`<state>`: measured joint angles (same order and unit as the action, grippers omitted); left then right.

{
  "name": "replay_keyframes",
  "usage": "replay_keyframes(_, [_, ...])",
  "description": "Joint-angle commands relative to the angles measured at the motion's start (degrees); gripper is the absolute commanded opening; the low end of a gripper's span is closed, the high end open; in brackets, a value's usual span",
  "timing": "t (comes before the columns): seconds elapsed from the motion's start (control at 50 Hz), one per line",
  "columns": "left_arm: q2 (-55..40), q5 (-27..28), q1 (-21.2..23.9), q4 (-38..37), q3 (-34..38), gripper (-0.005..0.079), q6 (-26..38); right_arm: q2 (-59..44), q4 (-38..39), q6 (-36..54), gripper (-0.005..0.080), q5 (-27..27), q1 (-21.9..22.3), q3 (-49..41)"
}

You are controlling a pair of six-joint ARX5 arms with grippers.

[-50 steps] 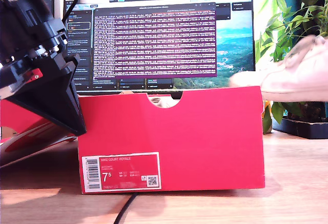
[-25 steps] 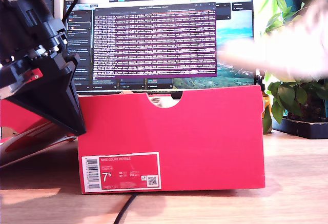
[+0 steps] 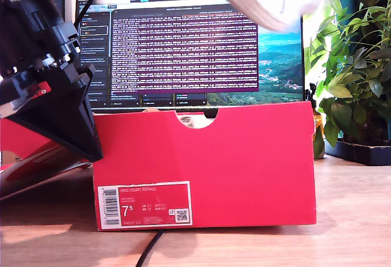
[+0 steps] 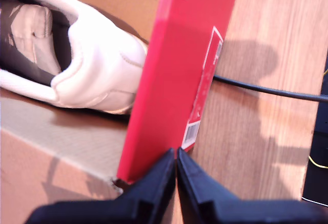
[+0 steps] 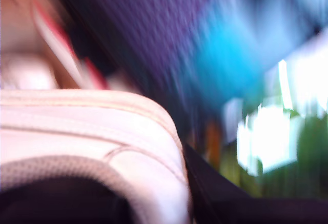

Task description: Pack the white shoes by picking the first shoe and placing it inside the red shoebox, left side, then picking and rotating the second shoe and placing it in the shoebox

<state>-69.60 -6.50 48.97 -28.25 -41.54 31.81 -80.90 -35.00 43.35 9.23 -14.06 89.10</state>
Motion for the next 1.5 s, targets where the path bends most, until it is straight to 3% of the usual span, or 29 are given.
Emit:
replay_keyframes(0.0, [-0.2,0.1,-0.1,0.4,-0.3,-0.0019,0.0,0.0,3.7,3.7,-0.0011,2.2,-2.3,1.4])
replay_keyframes(0.28, [-0.2,0.1,-0.1,0.4,-0.3,-0.0019,0.0,-7.4,11.6,11.5,-0.0011,1.9,-7.7,1.4])
replay_keyframes(0.68, [-0.2,0.1,-0.1,0.4,-0.3,-0.0019,0.0,-17.0,14.4,16.7,-0.0011,0.6,-7.9,1.4])
replay_keyframes(1.48, [-0.2,0.1,-0.1,0.4,-0.3,-0.0019,0.0,-26.2,4.8,17.1,-0.0011,-0.9,-8.8,1.3])
